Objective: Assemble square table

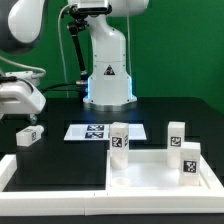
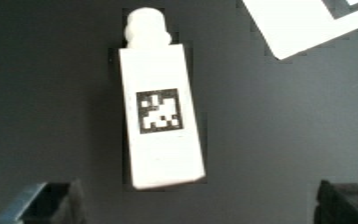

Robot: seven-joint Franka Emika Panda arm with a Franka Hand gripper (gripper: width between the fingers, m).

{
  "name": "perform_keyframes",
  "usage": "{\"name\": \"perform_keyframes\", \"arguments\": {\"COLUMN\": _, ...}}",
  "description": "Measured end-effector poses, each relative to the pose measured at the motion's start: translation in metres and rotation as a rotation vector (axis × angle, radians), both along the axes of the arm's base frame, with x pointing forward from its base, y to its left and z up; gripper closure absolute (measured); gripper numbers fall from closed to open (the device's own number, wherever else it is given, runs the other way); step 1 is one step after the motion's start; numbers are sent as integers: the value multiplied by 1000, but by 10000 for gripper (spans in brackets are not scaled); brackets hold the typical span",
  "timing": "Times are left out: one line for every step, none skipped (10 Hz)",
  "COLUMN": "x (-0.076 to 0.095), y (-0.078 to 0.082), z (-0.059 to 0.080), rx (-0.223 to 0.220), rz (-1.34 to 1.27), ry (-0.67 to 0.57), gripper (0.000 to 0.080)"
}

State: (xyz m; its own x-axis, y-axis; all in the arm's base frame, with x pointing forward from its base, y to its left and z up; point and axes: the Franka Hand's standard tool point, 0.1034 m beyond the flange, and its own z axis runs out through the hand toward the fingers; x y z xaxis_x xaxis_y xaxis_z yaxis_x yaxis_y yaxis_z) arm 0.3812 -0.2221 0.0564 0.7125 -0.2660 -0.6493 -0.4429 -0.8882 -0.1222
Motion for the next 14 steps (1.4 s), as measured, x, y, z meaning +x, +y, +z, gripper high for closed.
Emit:
{"name": "perform_keyframes", "arguments": {"x": 0, "y": -4, "z": -8, "rx": 27, "rz": -2, "ry": 68, "gripper": 151}}
{"name": "perform_keyframes", "arguments": {"x": 1, "y": -14, "z": -21, "rx": 30, "rz": -3, "ry": 108, "gripper": 151}}
{"name": "perform_keyframes", "arguments": {"x": 2, "y": -22, "z": -29, "rx": 21, "rz": -6, "ry": 115, "gripper": 151}}
{"name": "perform_keyframes", "arguments": {"x": 2, "y": -22, "z": -31, "rx": 14, "rz": -10, "ry": 119, "gripper": 151}}
{"name": "perform_keyframes", "arguments": {"x": 2, "y": -22, "z": -31, "rx": 14, "rz": -11, "ry": 120, "gripper": 151}}
{"name": "perform_keyframes", "arguments": {"x": 2, "y": -22, "z": -31, "rx": 14, "rz": -11, "ry": 120, "gripper": 151}}
{"name": "perform_keyframes", "arguments": {"x": 1, "y": -21, "z": -31, "rx": 15, "rz": -11, "ry": 121, "gripper": 151}}
{"name": "perform_keyframes", "arguments": {"x": -2, "y": -16, "z": -34, "rx": 23, "rz": -13, "ry": 131, "gripper": 151}}
{"name": "perform_keyframes", "arguments": {"x": -9, "y": -9, "z": -38, "rx": 38, "rz": -14, "ry": 146, "gripper": 151}}
{"name": "perform_keyframes", "arguments": {"x": -16, "y": -3, "z": -41, "rx": 50, "rz": -19, "ry": 159, "gripper": 151}}
{"name": "perform_keyframes", "arguments": {"x": -23, "y": 4, "z": -45, "rx": 61, "rz": -20, "ry": 176, "gripper": 151}}
{"name": "perform_keyframes", "arguments": {"x": -26, "y": 13, "z": -49, "rx": 65, "rz": -20, "ry": 191, "gripper": 151}}
{"name": "perform_keyframes", "arguments": {"x": -25, "y": 13, "z": -49, "rx": 65, "rz": -20, "ry": 189, "gripper": 151}}
{"name": "perform_keyframes", "arguments": {"x": -26, "y": 12, "z": -49, "rx": 65, "rz": -22, "ry": 190, "gripper": 237}}
